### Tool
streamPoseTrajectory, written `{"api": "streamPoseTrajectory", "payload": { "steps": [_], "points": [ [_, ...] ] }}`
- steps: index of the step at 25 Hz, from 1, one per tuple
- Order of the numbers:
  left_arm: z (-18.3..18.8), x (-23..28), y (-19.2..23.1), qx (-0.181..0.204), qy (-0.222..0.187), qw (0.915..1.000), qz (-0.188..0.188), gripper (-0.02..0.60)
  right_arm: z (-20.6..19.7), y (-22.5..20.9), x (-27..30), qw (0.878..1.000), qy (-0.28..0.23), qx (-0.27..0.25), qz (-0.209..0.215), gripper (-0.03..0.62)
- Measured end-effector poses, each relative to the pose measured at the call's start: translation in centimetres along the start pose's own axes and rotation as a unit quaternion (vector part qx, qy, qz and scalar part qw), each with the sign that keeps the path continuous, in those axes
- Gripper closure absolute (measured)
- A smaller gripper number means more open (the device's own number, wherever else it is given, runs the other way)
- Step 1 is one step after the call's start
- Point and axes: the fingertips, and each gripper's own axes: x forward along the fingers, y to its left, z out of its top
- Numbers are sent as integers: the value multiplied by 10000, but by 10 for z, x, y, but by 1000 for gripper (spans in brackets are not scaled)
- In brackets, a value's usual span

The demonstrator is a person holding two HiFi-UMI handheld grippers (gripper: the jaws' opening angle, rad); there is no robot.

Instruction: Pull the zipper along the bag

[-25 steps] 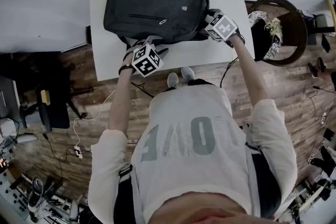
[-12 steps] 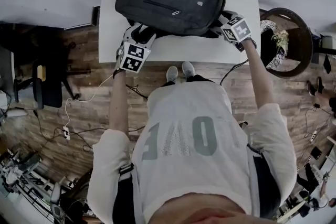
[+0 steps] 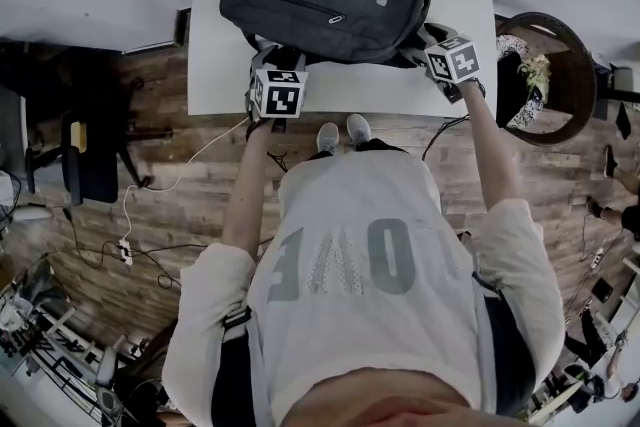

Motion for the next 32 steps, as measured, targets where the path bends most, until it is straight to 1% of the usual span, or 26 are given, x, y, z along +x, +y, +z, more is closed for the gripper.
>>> {"api": "streamPoseTrajectory", "payload": {
  "steps": [3,7,9,10,11,12,13,14,15,17,18,19,20,21,23,24,25,26,27,28,30,32],
  "points": [
    [-8,10,-3,35,137,9999,25,354,0,-1,0,10000,-18,53,-39,218],
    [-10,11,2,-159,131,9997,87,344,0,0,-1,9997,-47,83,-227,218],
    [-11,7,5,-234,74,9994,236,344,0,2,-3,9993,-95,106,-341,218],
    [-12,4,8,-356,29,9986,382,344,0,3,-4,9991,-128,134,-381,218],
    [-14,0,14,-560,-21,9968,562,358,-1,3,-4,9989,-164,176,-407,218],
    [-16,-5,19,-808,-70,9941,717,423,-1,3,-5,9986,-203,226,-422,218],
    [-18,-8,22,-1027,-113,9916,783,442,-1,3,-5,9984,-241,274,-431,218],
    [-19,-11,22,-1138,-142,9905,757,440,-1,3,-5,9982,-274,308,-439,218],
    [-17,-12,18,-1098,-156,9915,674,440,-2,2,-6,9980,-297,326,-445,218],
    [-11,-12,5,-767,-161,9957,501,439,-2,2,-6,9980,-305,333,-445,218],
    [-8,-10,-2,-674,-164,9967,422,440,-2,2,-6,9981,-296,328,-440,218],
    [-6,-8,-8,-720,-163,9967,328,440,-3,2,-5,9981,-284,321,-434,218],
    [-4,-3,-13,-911,-154,9955,228,440,-3,2,-5,9982,-273,313,-429,218],
    [-4,1,-16,-1213,-141,9924,149,440,-3,2,-5,9983,-268,305,-426,218],
    [-4,8,-16,-1900,-151,9816,77,442,-2,1,-5,9983,-276,298,-428,218],
    [-5,9,-15,-2161,-186,9762,61,442,-3,1,-5,9982,-286,295,-430,218],
    [-6,9,-14,-2298,-244,9729,45,435,-3,1,-5,9982,-294,291,-431,218],
    [-7,9,-14,-2292,-313,9729,37,434,-3,1,-5,9982,-301,285,-431,218],
    [-8,8,-14,-2172,-378,9754,43,434,-3,1,-5,9982,-305,278,-430,218],
    [-8,8,-13,-1995,-424,9790,63,433,-3,1,-6,9982,-308,273,-425,218],
    [-10,7,-10,-1618,-436,9858,123,401,-3,1,-5,9983,-307,271,-411,218],
    [-11,8,-8,-1367,-387,9897,169,381,-3,0,-6,9983,-305,277,-406,218]
  ]
}}
